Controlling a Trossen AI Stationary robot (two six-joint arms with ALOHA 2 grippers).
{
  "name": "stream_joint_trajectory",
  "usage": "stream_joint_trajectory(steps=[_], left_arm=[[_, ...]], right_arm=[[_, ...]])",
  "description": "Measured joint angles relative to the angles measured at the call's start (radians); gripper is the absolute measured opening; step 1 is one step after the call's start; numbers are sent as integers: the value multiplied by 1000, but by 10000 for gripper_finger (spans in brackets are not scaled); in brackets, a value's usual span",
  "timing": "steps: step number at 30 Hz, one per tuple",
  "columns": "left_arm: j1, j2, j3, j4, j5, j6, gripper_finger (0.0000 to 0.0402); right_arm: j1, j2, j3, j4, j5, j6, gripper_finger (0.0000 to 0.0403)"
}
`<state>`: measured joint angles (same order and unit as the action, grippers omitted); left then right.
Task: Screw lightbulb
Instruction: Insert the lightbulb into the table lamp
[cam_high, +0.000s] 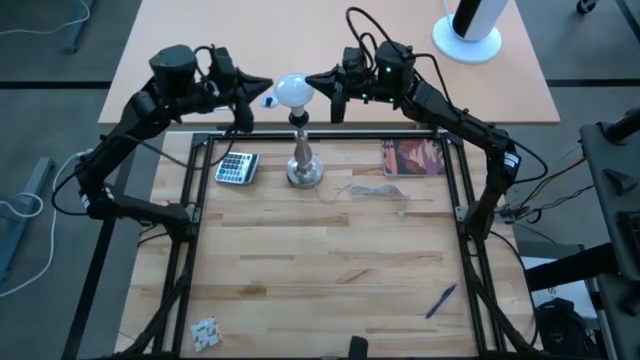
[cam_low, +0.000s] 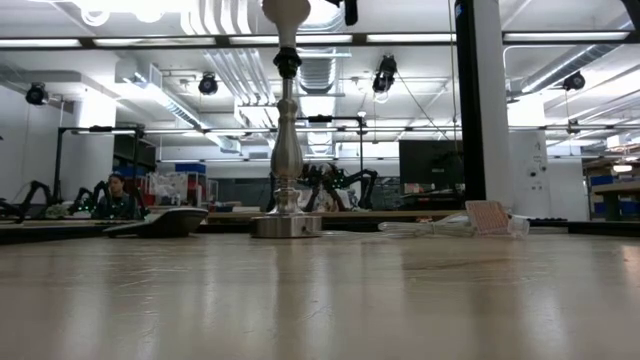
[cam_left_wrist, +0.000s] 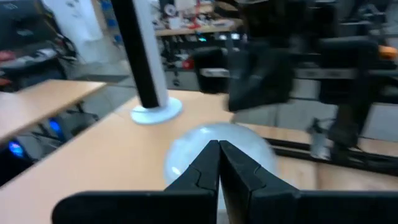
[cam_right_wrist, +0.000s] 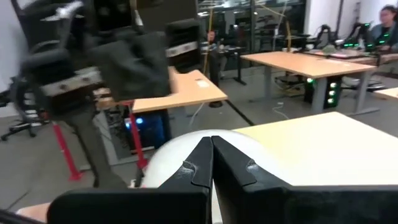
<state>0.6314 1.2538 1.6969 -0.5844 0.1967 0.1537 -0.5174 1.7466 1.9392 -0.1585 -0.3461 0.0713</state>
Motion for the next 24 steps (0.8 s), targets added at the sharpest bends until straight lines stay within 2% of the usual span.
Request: stream_joint_trajectory(steps=[4,12,24], left_arm=[[-3,-21,-23,-46,49,-6,0],[-3,13,-39,-45,49,10,0],[0,46,-37,-42,-3,46,0]], right_arm=[[-23,-1,-5,2,9,-4,0],[-30,4,-23,6,-3,-4,0],[-13,8,-33,-11,-10,-17,0]])
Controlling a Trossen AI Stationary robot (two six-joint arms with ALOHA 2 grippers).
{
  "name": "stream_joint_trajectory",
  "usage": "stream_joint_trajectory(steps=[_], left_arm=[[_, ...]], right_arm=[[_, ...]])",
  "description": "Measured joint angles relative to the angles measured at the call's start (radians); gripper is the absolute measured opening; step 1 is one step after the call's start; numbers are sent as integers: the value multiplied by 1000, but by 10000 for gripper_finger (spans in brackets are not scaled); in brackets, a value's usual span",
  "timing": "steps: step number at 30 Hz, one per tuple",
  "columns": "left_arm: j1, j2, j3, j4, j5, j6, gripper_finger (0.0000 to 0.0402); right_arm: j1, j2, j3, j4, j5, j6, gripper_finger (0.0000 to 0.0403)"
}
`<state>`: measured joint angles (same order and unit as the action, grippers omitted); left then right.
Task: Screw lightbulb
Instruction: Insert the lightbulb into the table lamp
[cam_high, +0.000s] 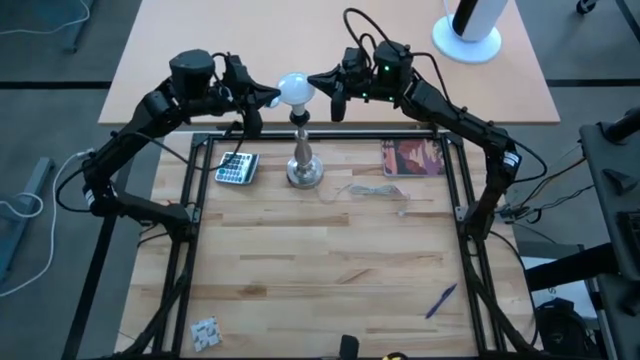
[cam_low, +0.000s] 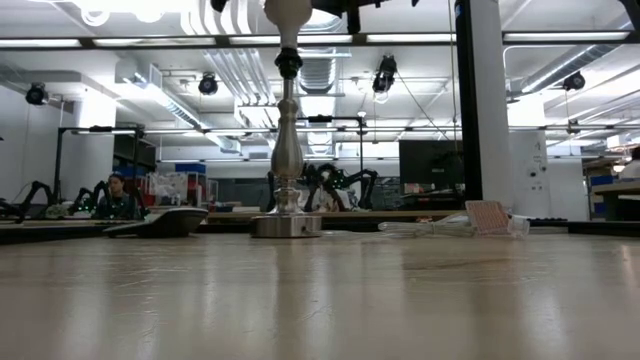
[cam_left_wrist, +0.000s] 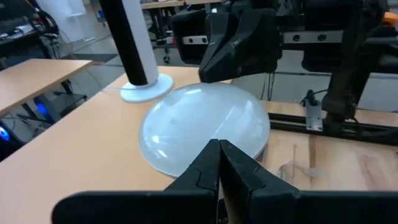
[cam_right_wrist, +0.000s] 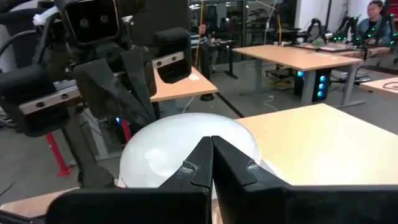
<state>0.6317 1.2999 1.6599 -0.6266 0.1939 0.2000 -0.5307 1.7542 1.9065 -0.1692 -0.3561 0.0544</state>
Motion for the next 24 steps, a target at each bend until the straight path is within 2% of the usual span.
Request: stream_joint_trajectory(steps=[8,12,17,24], left_arm=[[5,0,-16,17,-43,24,0],[12,1,-51,94,-75,23,0],[16,6,-71,146,-73,6,0],[15,-11,-52,143,-52,-7,0]], right_arm=[[15,-2,-6,-12,-38,6,0],[20,-2,-7,-23,-83,32,0],[22,-2,-7,-34,-124,52,0],[22,-10,-9,-19,-115,48,0]])
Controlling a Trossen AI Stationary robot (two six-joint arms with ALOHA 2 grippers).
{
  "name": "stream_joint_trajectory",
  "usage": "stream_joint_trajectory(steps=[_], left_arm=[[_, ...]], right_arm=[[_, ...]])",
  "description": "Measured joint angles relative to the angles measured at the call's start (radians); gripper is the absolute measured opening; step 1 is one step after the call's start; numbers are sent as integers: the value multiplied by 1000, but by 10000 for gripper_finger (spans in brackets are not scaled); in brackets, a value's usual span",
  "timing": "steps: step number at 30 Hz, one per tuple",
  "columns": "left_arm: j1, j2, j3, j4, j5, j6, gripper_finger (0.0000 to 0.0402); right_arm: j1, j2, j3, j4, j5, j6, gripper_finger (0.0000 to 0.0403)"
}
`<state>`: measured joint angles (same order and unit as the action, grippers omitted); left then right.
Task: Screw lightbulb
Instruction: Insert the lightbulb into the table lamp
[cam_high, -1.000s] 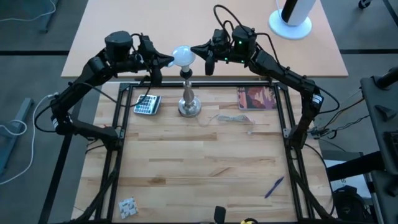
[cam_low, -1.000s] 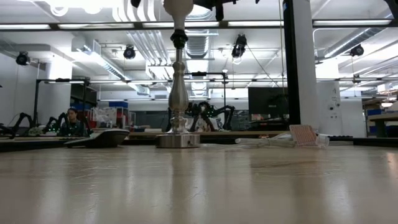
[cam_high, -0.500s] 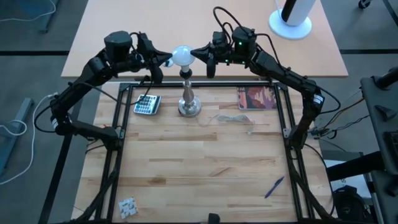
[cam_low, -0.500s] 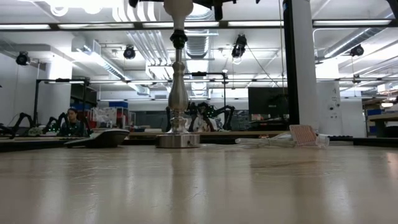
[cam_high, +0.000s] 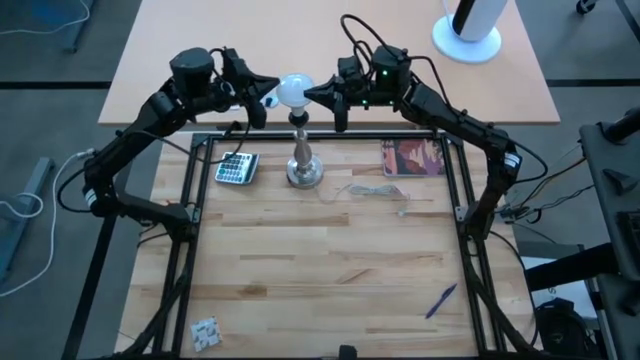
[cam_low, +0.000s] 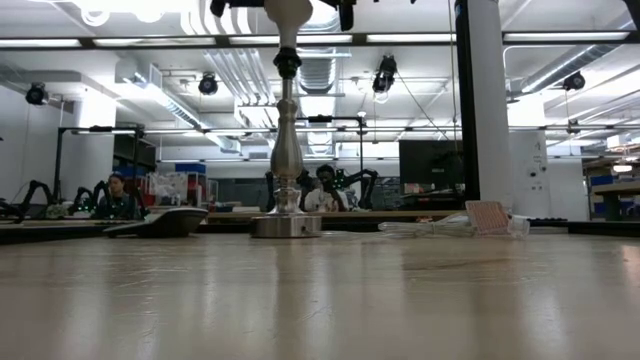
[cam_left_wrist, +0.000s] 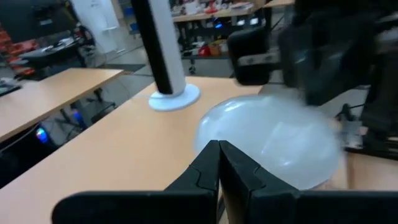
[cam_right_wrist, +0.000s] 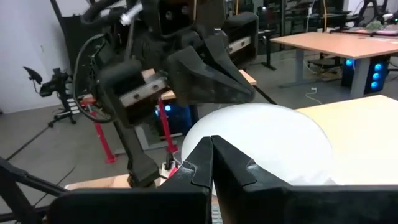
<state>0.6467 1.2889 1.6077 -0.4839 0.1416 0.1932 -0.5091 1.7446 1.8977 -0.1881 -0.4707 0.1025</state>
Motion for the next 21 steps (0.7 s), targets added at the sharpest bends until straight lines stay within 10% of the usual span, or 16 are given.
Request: stream_joint_trajectory(steps=[21], left_arm=[[-51,-23,65,-153,38,22,0]], right_arm=[[-28,23,41,26,157,-78,0]])
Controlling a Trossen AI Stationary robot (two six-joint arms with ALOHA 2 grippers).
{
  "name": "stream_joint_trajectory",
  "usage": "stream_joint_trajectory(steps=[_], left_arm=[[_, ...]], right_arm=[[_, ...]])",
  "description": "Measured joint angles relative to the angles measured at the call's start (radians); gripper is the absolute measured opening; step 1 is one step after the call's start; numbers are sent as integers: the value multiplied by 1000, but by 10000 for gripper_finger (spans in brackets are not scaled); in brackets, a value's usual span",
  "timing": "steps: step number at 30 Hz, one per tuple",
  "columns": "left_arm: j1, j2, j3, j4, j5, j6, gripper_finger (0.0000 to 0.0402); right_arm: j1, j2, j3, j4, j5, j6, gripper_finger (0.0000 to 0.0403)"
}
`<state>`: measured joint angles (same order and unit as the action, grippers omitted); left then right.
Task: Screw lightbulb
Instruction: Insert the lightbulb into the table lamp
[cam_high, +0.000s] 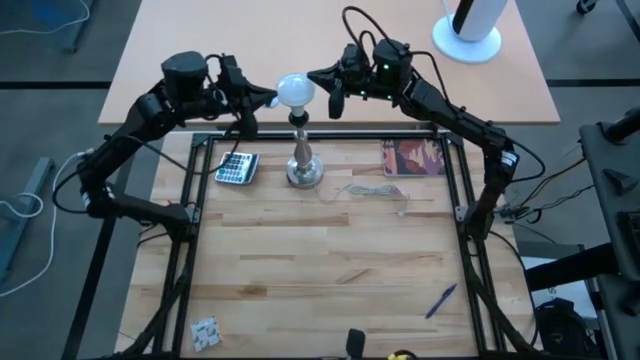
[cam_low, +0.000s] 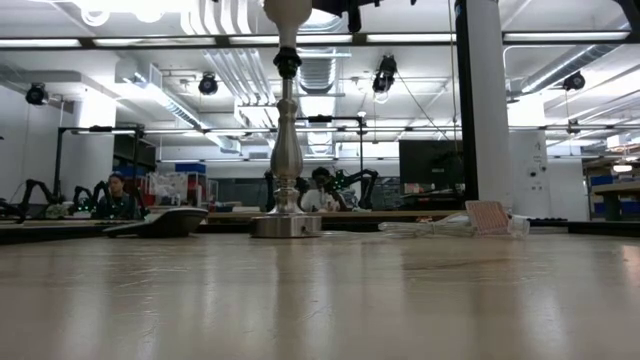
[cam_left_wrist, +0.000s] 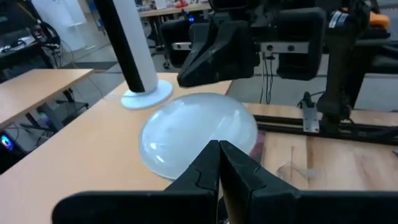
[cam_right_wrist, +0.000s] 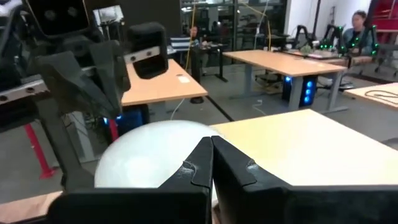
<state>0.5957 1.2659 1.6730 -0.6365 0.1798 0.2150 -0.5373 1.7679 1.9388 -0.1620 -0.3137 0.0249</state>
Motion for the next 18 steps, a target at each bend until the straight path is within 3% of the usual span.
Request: stream_joint_trajectory(steps=[18], left_arm=[[34,62,3,7,-81,48,0]], right_arm=[[15,26,2,-12,-112,78,0]])
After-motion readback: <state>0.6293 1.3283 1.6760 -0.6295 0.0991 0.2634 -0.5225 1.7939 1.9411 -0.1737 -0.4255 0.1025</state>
